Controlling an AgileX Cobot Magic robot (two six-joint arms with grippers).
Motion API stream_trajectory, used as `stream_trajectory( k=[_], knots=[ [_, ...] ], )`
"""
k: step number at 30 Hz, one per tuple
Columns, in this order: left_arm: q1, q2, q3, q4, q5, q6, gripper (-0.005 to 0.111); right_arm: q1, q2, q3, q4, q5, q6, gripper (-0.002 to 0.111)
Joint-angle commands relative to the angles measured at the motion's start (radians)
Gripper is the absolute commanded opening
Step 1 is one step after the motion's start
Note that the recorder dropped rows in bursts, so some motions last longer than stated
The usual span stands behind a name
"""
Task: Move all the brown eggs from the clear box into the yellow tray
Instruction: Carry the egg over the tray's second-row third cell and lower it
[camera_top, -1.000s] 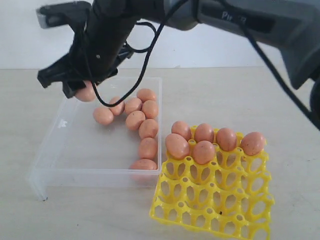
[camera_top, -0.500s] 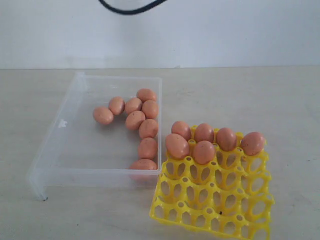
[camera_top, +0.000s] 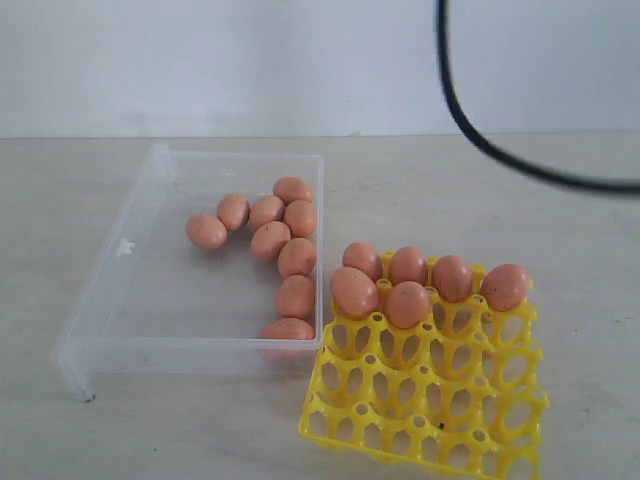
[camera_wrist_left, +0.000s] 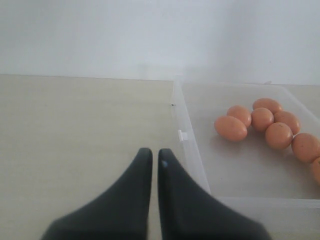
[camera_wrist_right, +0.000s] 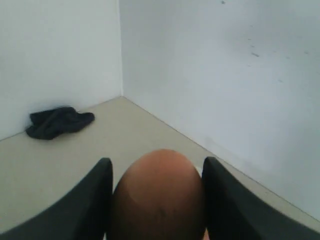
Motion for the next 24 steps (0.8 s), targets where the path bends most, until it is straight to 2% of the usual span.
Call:
stream_trajectory(
  k=[1, 3, 6, 9, 12, 15, 19, 21, 22, 23, 24],
  knots=[
    [0.003, -0.002, 0.003, -0.003, -0.008, 0.002, 0.004, -0.003, -0.159, 0.32, 0.024, -0.365, -0.013, 0.0],
    [0.003, -0.002, 0.003, -0.003, -0.008, 0.002, 0.004, -0.003, -0.212, 0.437, 0.088, -0.511, -0.013, 0.0],
    [0.003, -0.002, 0.003, -0.003, -0.008, 0.002, 0.004, -0.027, -0.274, 0.587, 0.288, -0.728, -0.038, 0.0],
    [0.003, -0.002, 0.003, -0.003, -0.008, 0.002, 0.004, -0.123, -0.299, 0.661, 0.499, -0.856, -0.1, 0.0],
    [0.003, -0.002, 0.003, -0.003, -0.008, 0.002, 0.004, -0.292, -0.301, 0.683, 0.531, -0.801, -0.116, 0.0],
    [0.003, -0.002, 0.003, -0.003, -0.008, 0.002, 0.004, -0.475, -0.301, 0.67, 0.467, -0.637, -0.002, 0.0],
    [0.003, -0.002, 0.003, -0.003, -0.008, 0.002, 0.004, -0.711, -0.277, 0.64, 0.149, -0.467, 0.374, 0.0],
    [0.003, -0.002, 0.003, -0.003, -0.008, 0.002, 0.004, -0.775, -0.247, 0.63, -0.059, -0.461, 0.605, 0.0],
    [0.003, -0.002, 0.003, -0.003, -0.008, 0.002, 0.004, -0.832, -0.201, 0.614, -0.332, -0.492, 0.875, 0.0],
    [0.003, -0.002, 0.003, -0.003, -0.008, 0.002, 0.004, -0.853, -0.178, 0.605, -0.446, -0.514, 0.981, 0.0],
    [0.003, -0.002, 0.003, -0.003, -0.008, 0.002, 0.004, -0.887, -0.106, 0.582, -0.77, -0.604, 1.267, 0.0]
  ],
)
